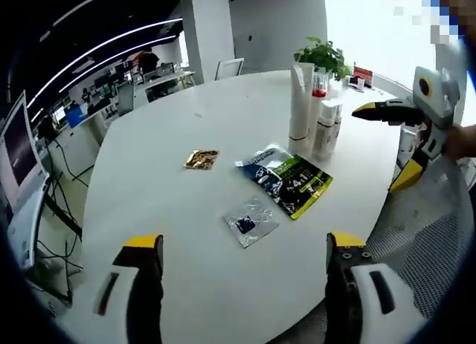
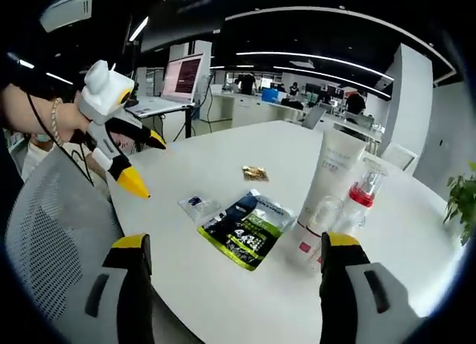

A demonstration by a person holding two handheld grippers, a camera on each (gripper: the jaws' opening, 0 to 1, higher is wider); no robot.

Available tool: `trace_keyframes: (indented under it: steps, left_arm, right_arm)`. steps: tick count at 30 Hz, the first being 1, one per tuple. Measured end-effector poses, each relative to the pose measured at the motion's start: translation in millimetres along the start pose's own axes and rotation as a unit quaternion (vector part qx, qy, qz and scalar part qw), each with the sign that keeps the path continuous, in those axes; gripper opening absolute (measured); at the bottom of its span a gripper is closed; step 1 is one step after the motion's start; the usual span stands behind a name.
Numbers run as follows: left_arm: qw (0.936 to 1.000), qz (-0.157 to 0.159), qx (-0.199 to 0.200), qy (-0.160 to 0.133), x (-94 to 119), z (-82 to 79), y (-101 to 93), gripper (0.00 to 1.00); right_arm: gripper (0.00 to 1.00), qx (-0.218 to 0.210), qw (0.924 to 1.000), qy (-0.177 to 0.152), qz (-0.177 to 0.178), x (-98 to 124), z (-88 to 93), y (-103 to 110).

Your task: Arrange the skincare products in the storage area until every visible bottle or jar stands upright without overlapping.

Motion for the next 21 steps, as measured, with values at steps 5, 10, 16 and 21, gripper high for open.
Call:
trace_keyframes:
  steps: [5, 10, 16, 21]
  left_arm:
    - [0.9999, 0.0, 0.013, -0.007, 12, -1.2, -1.9, 0.96]
    - [0.9994, 0.001, 0.032, -0.011, 22, 2.7, -4.6, 0.98]
    - [0.9988, 0.003, 0.047, -0.017, 34, 4.2, -8.1, 0.99]
    - [0.9981, -0.001, 0.057, -0.023, 40, 3.2, -8.3, 0.99]
  right_arm:
    - [1.0, -0.036, 0.9993, -0.006, 0.009, 10, 6.6, -13]
    - [1.0, -0.062, 0.998, -0.008, 0.007, 24, 9.7, -19]
    - [1.0, -0.083, 0.9962, -0.027, 0.004, 29, 4.7, -27]
    - [1.0, -0.101, 0.9943, -0.033, -0.004, 35, 5.9, -28]
Point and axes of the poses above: the point that each gripper's makers call its tool centre point, and the gripper's own axes: x roughly backward along the fingers, y roughly to its left, z roughly out of its underside, the point moved 1 cm from there along x, roughly backward along the fingers, and after that the axes turned 13 degrees about y, right-handed, at the moved point
